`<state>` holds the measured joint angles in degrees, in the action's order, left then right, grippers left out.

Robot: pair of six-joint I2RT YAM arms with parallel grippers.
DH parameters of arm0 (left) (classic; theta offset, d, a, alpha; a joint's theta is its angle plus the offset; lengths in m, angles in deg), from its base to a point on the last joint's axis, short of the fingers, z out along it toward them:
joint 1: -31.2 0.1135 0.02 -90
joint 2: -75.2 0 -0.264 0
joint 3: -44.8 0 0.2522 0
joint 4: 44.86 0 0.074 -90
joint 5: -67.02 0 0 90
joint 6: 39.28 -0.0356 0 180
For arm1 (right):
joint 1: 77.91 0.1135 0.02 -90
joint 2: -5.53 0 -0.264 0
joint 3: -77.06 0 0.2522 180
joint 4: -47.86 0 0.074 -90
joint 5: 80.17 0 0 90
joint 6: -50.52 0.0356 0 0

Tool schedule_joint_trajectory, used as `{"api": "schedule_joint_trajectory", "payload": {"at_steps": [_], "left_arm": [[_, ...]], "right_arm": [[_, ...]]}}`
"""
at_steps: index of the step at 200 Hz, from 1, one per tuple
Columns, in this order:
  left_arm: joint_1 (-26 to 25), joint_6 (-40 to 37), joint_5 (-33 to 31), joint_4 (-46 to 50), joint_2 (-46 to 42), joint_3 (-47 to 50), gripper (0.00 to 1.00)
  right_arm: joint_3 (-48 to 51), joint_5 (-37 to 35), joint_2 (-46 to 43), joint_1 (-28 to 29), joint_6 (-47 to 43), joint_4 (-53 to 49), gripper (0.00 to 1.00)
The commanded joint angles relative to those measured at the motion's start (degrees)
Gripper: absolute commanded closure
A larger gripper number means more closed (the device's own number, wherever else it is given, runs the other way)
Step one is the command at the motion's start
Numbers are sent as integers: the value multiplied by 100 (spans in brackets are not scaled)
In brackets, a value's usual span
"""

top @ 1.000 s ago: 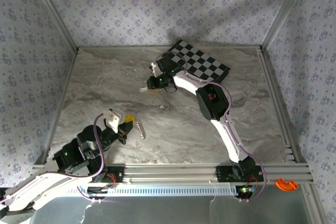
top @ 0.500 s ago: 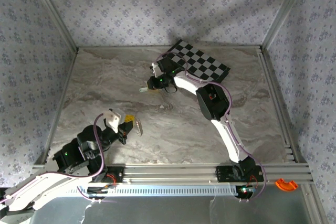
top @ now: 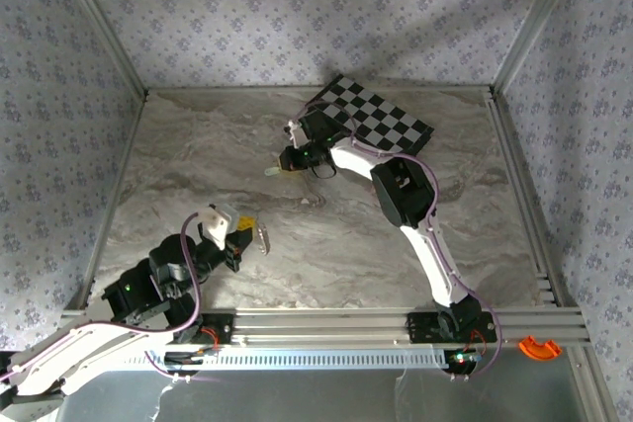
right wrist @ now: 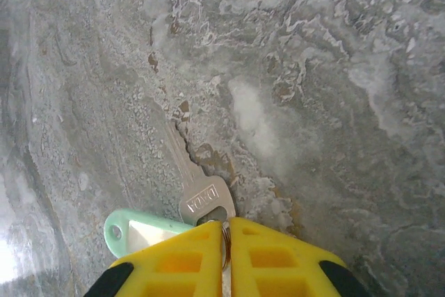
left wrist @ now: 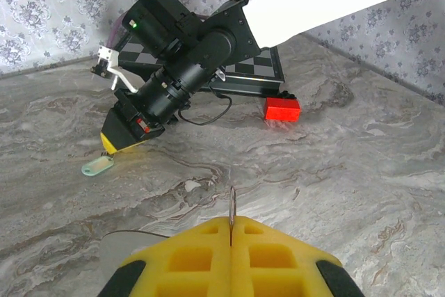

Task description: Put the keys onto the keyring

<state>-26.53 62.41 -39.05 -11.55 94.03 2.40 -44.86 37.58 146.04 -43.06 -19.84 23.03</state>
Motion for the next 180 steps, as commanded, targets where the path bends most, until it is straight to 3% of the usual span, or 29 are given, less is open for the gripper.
{"api": "schedule_joint_trajectory", "payload": {"at_steps": [1, 78, 129, 180], "left_arm": [[17, 62, -1, -163, -6, -37, 100], [16, 58, 33, -165, 4, -34, 100], [12, 19, 14, -196, 32, -27, 100], [13, -12, 56, -180, 182, -115, 100]], "right_arm": [[372, 307, -185, 32, 200, -179, 92], [1684, 471, -1053, -170, 346, 808, 100], [3161, 225, -2252, -206, -250, 590, 100], [4429, -94, -3591, -111, -747, -412, 100]]}}
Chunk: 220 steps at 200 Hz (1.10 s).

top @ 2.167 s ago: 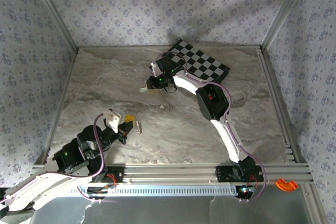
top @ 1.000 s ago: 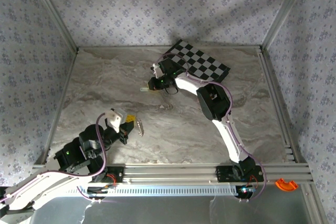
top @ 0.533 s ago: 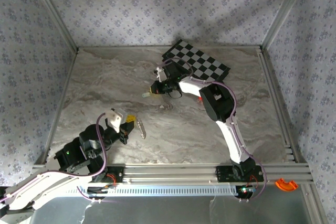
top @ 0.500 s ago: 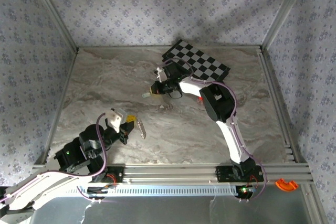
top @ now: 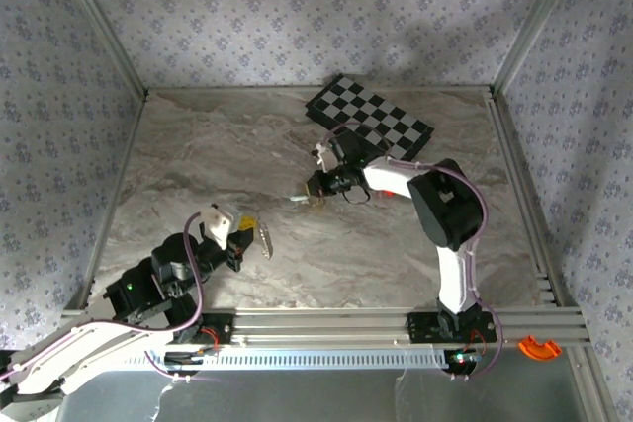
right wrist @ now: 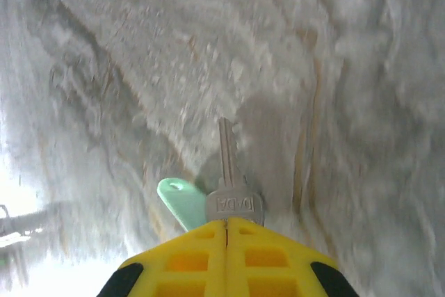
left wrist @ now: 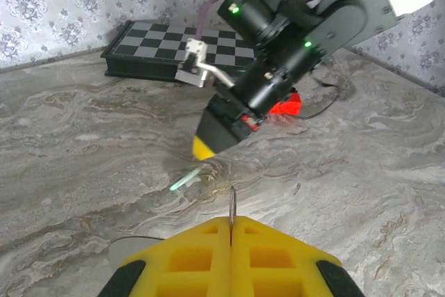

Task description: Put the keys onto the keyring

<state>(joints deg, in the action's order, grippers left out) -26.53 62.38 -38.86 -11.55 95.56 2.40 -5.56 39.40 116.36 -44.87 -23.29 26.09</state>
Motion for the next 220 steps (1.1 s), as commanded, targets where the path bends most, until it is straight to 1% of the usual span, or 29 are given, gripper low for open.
{"api": "schedule_joint_trajectory", "payload": {"at_steps": [1, 43, 97, 145, 185, 220], "left_arm": [[15, -12, 34, -184, 38, -115, 100], [26, -73, 18, -271, 156, -91, 100], [33, -327, 481, -685, 620, 21, 100], [34, -452, 634, -1001, 893, 114, 100], [43, -488, 742, -1015, 939, 120, 100], [55, -471, 777, -1021, 920, 113, 100]], "right_arm": [[524, -289, -650, 71, -404, -736, 100], [1351, -653, -1682, 403, -525, -1135, 100], [1968, -321, -2538, 814, -765, -1351, 100], [2586, -81, -3220, 1115, -796, -888, 100], [3029, 7, -3972, 1357, -956, -152, 100], [3132, 257, -4376, 1371, -1100, 25, 100]]}}
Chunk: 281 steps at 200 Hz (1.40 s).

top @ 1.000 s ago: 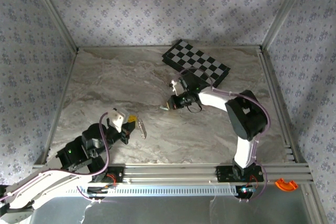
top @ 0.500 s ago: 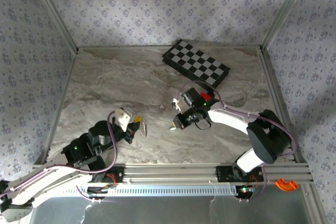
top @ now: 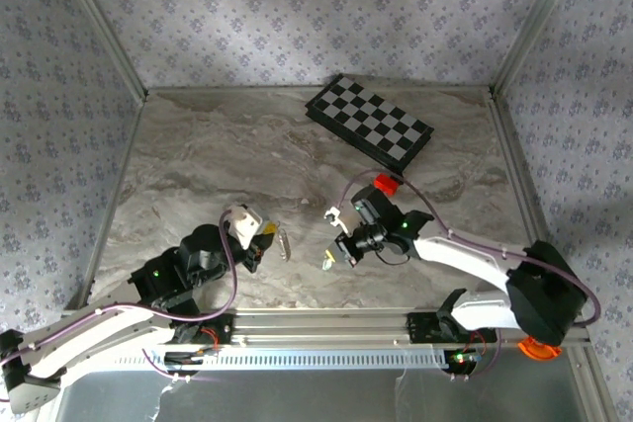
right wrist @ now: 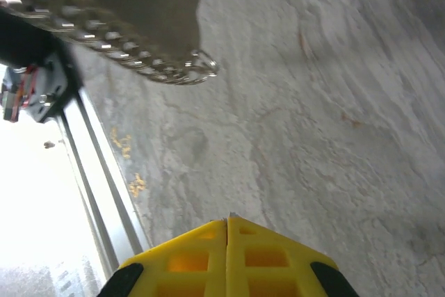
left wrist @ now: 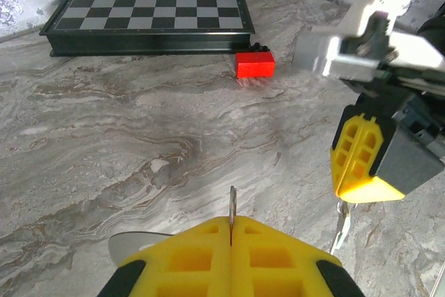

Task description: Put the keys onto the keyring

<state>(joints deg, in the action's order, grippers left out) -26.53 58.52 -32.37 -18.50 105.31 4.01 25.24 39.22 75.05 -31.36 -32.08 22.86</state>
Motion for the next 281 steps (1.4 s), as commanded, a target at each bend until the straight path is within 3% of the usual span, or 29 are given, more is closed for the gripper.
{"api": "schedule_joint_trajectory", "payload": {"at_steps": [1, 57, 176, 224, 281], "left_arm": [[54, -85, 125, -327, -56, -48, 100], [52, -76, 184, -388, -51, -45, 100], [53, -49, 538, -444, -49, -144, 100], [52, 46, 657, -460, -121, -104, 100], [52, 83, 719, -372, -530, -59, 100]], "right_arm": [[49, 276, -254, 21, -221, 350, 100], [-60, 584, -765, 36, -12, 626, 100], [-161, 396, -1235, 57, -11, 474, 100], [-102, -445, -1111, -12, 339, 234, 100], [777, -1637, -1059, 21, 1047, 870, 100]]}}
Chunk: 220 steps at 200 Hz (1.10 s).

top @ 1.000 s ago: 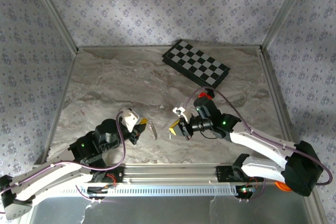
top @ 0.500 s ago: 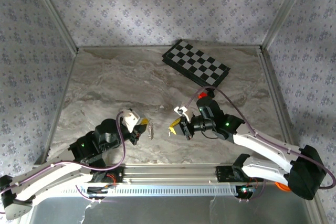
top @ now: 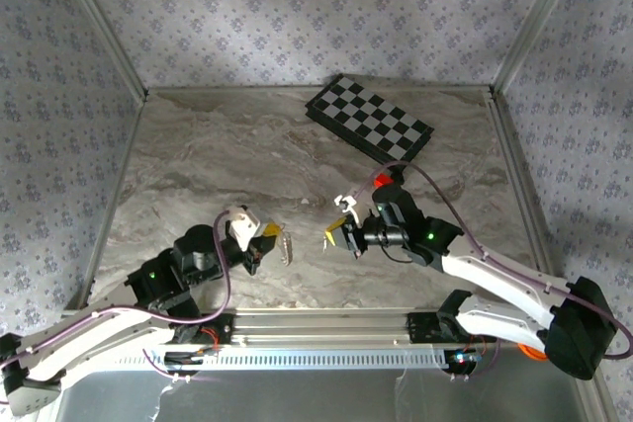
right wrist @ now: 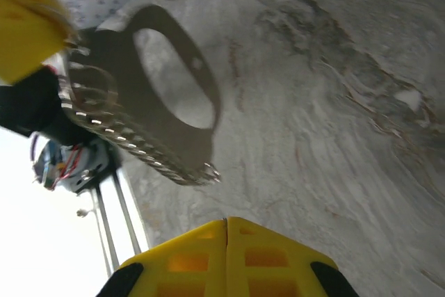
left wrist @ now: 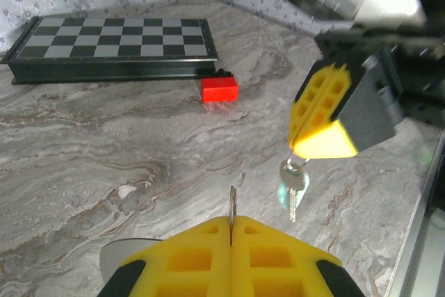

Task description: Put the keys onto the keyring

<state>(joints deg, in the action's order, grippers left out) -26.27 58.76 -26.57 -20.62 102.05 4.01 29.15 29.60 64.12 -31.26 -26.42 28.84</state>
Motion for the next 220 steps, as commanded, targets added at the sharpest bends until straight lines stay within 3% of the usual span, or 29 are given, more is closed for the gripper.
{"api": "schedule_joint_trajectory", "payload": {"at_steps": [1, 46, 87, 220], "left_arm": [[26, 58, 144, -160, -210, -58, 100], [23, 55, 214, -178, -281, -53, 100], [21, 71, 254, -195, -364, -37, 100], [8, 35, 210, -231, -284, 32, 100]], "right_arm": [[402, -698, 36, 10, 497, 280, 100], [808, -1481, 193, 342, 536, 371, 100], [880, -1769, 290, 476, 469, 213, 100], [985, -1592, 872, 305, 487, 335, 100]]}}
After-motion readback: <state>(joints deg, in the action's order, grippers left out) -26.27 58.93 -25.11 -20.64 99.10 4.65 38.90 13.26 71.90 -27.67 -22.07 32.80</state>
